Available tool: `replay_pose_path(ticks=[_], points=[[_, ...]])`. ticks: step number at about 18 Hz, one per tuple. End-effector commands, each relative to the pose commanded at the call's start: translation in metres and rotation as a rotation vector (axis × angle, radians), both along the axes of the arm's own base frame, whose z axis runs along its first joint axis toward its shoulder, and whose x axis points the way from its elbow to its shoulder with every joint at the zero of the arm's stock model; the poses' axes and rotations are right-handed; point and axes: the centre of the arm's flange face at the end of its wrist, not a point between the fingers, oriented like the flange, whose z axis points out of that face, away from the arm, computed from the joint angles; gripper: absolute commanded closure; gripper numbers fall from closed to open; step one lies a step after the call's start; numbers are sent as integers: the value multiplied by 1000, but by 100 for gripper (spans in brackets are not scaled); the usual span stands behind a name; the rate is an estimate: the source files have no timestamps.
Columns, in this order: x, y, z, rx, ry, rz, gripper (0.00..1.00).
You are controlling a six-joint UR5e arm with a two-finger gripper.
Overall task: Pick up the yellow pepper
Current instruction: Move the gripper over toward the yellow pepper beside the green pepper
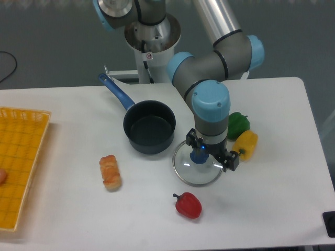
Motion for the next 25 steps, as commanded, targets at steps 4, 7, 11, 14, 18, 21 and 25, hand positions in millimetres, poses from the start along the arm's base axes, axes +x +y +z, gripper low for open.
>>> replay_pose_path(ticks=[4, 7, 11, 14, 18, 21, 25], points=[[-1, -1, -2, 3, -6, -2, 0], [-2, -3, -3, 18, -20, 10, 0], [4, -7, -23, 18, -29, 21, 0], [-4, -16, -29, 30, -25, 87, 0], [-10, -22, -44, -1, -15, 128, 0], [-23, -35, -56, -97, 22, 62, 0], [-53, -70, -56, -152, 20, -83, 0]])
